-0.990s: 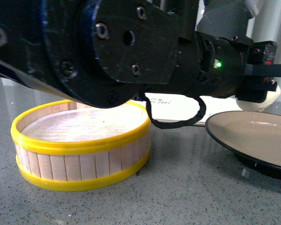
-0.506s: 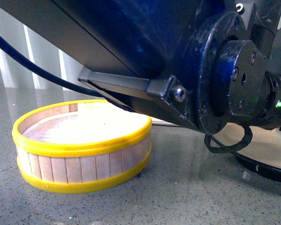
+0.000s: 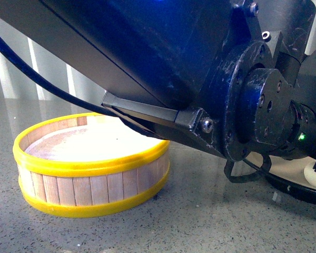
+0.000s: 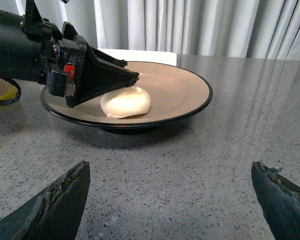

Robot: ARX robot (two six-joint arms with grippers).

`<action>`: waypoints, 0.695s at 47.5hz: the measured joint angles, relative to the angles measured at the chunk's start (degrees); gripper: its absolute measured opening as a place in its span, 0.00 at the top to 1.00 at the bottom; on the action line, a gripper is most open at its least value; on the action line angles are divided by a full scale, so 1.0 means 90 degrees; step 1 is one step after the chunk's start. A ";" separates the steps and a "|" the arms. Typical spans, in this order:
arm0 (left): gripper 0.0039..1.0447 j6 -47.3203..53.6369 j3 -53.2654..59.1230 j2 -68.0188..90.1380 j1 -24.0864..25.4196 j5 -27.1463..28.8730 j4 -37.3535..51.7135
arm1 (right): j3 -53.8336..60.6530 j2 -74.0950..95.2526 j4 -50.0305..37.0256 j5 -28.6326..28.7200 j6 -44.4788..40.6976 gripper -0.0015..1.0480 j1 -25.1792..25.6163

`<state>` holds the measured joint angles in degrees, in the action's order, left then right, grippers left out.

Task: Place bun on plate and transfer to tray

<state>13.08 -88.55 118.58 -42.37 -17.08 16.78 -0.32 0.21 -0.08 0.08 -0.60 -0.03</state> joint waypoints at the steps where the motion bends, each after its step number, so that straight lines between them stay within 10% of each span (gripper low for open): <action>1: 0.51 0.0000 0.0000 0.0000 0.0005 -0.0007 0.0007 | 0.0000 0.0000 0.0000 0.0000 0.0000 0.08 0.0000; 15: 0.06 -0.0641 -0.0194 -0.0136 0.0272 -0.0070 0.0172 | 0.0000 0.0000 0.0000 0.0000 0.0000 0.08 0.0000; 33: 0.06 -0.0610 -0.0629 -0.0624 0.0981 0.1059 -0.0321 | 0.0000 0.0000 0.0000 -0.0002 0.0000 0.08 0.0000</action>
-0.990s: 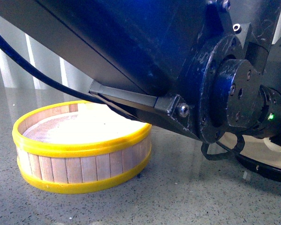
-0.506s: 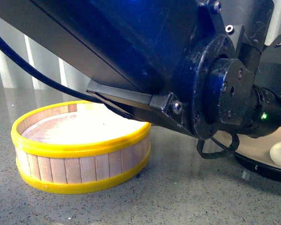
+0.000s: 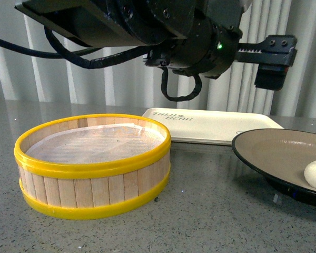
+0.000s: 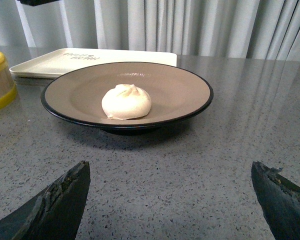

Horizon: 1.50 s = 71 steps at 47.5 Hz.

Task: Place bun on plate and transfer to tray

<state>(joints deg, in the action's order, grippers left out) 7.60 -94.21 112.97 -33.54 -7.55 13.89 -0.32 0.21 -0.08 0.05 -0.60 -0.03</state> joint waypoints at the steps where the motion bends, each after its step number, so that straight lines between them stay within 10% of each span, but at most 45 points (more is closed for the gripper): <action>1: 0.06 0.0012 0.0002 0.0002 0.0017 0.0012 -0.0010 | 0.0000 0.0000 0.0000 0.0002 0.0000 0.08 0.0000; 14: 0.06 0.0102 0.0002 0.0017 -0.0066 -0.0034 -0.0017 | 0.0000 0.0000 0.0000 0.0002 0.0000 0.08 0.0000; 24: 0.37 -0.0634 0.2535 -0.1321 0.0185 0.3925 0.2018 | 0.0000 0.0000 0.0000 -0.0015 0.0000 0.08 0.0000; 43: 0.97 -0.0840 0.6936 -0.3915 0.1571 0.2888 0.3517 | 0.0000 0.0000 0.0000 0.0000 0.0000 0.08 0.0000; 71: 0.96 -0.0860 0.9437 -0.6407 0.2871 0.1685 0.3517 | 0.0000 0.0000 0.0000 0.0002 0.0000 0.08 0.0000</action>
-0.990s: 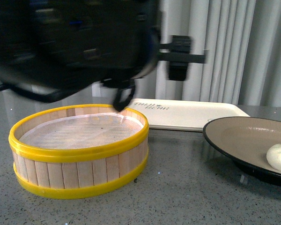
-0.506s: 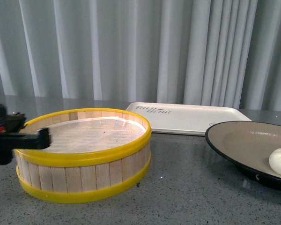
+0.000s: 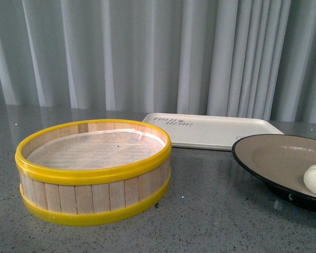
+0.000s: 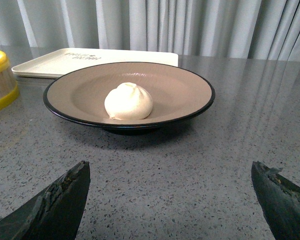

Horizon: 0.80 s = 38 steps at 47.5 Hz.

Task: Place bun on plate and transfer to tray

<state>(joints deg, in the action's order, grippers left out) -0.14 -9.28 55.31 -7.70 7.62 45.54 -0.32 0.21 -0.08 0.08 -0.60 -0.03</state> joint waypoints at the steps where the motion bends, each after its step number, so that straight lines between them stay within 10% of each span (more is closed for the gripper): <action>1: 0.96 0.0000 0.0070 -0.0121 0.0044 -0.0044 -0.0053 | 0.0000 0.0000 0.0000 0.0000 0.0000 0.08 0.0000; 38: 0.96 0.0000 0.0865 -0.2846 0.0840 -0.0845 -0.1785 | 0.0000 0.0000 0.0000 -0.0002 0.0000 0.08 0.0000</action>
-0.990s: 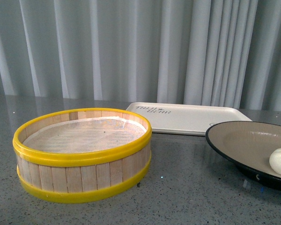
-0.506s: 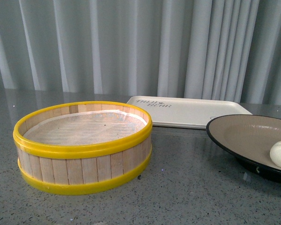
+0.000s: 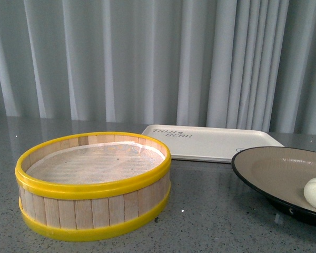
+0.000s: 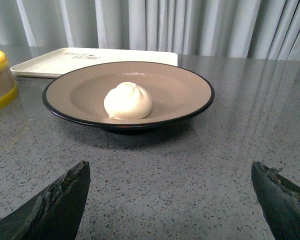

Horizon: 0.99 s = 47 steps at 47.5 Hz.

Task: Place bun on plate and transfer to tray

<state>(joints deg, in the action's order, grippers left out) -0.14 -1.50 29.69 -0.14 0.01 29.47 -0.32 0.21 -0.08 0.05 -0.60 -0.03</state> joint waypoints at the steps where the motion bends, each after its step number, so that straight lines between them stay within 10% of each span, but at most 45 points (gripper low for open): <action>1: 0.96 0.0000 0.0000 -0.0070 0.0000 0.0000 -0.0070 | 0.0000 0.0000 0.0000 0.0000 0.0000 0.08 0.0000; 47: 0.96 0.0002 0.0000 -0.3164 0.0000 0.0000 -0.3237 | 0.0000 0.0000 0.0000 0.0000 0.0000 0.08 0.0000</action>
<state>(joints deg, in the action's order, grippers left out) -0.12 -1.50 1.21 -0.14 0.01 0.34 -0.32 0.21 -0.08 0.05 -0.60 -0.03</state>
